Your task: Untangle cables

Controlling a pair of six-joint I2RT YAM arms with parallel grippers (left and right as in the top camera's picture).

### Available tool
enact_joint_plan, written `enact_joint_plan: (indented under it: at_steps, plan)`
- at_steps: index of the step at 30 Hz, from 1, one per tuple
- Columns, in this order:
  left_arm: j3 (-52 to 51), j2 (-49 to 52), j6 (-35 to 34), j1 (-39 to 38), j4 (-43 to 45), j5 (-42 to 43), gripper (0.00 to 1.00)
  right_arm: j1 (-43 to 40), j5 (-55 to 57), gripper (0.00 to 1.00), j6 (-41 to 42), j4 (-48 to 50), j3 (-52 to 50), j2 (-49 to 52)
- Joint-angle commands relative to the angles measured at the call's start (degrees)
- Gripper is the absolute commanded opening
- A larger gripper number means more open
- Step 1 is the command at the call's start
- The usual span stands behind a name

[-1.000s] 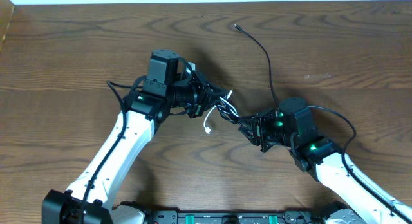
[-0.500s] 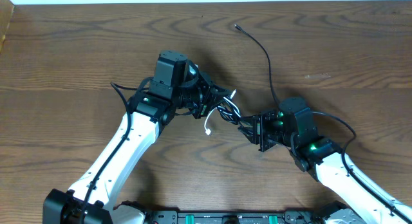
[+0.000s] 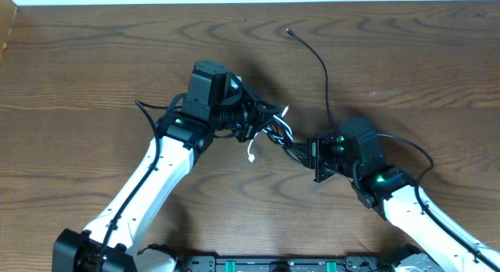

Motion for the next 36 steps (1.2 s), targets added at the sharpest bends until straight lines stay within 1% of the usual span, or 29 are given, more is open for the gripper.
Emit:
enact_joint_plan:
  at_steps: [1, 3, 5, 8, 10, 12, 17, 19, 21, 23, 26, 29, 31, 33, 35, 36]
  plan:
    - [0.5, -0.5, -3.2, -0.3, 3.5, 0.7, 0.08, 0.6, 4.2, 0.01, -6.7, -4.3, 0.1, 0.1]
    - [0.5, -0.5, -3.7, -0.3, 4.7, 0.7, 0.08, 0.6, 5.6, 0.01, -9.4, -6.3, 0.1, 0.1]
    - [0.5, -0.5, -3.8, -0.3, 4.9, 0.6, 0.08, 0.6, 6.5, 0.01, -15.3, -6.2, 0.1, 0.1]
    - [0.5, -0.5, -3.8, -0.3, 3.7, -0.4, 0.08, 0.6, 6.7, 0.02, -30.0, -3.4, 0.1, 0.0]
    - [0.5, -0.5, -4.7, -0.3, 2.3, -1.5, 0.08, 0.6, 5.5, 0.06, -41.2, -1.7, 0.1, 0.0]
    - [0.5, -0.5, -7.2, -0.3, -0.5, -2.9, 0.08, 0.6, 4.2, 0.11, -50.9, -2.0, 0.1, 0.0]
    - [0.5, -0.5, -11.1, -0.3, -8.1, -6.7, 0.08, 0.6, 4.1, 0.21, -66.4, -4.9, 0.1, 0.0]
    - [0.5, -0.5, -12.4, -0.3, -11.0, -8.6, 0.08, 0.6, 3.8, 0.27, -72.1, -5.7, 0.1, 0.0]
    - [0.5, -0.5, -12.4, -0.3, -12.6, -11.5, 0.08, 0.6, 3.6, 0.34, -76.4, -6.2, 0.1, 0.0]
    - [0.5, -0.5, -12.4, -0.3, -12.8, -13.8, 0.08, 0.6, 3.7, 0.34, -79.8, -6.2, 0.1, 0.0]
    - [0.5, -0.4, -12.3, -0.3, -13.0, -15.4, 0.08, 0.6, 3.7, 0.34, -80.8, -6.2, 0.1, 0.0]
    - [0.5, 0.8, -12.3, -0.3, -14.0, -15.3, 0.08, 0.6, 0.3, 0.29, -81.7, -6.3, 0.1, 0.0]
    - [0.5, 2.3, -12.4, -0.3, -14.4, -13.7, 0.07, 0.8, -4.0, 0.22, -86.6, -6.3, 0.1, 0.0]
    - [0.5, 4.1, -13.5, -0.2, -14.3, -9.8, 0.08, 1.4, -6.7, 0.22, -92.5, -6.6, 0.1, 0.0]
    - [0.5, 5.9, -14.3, 0.0, -14.0, -5.8, 0.07, 2.1, -6.0, 0.26, -95.6, -7.1, 0.1, 0.0]
    - [0.5, 6.6, -14.3, 0.2, -13.5, -4.3, 0.08, 2.2, -5.2, 0.31, -96.3, -7.2, 0.1, 0.0]
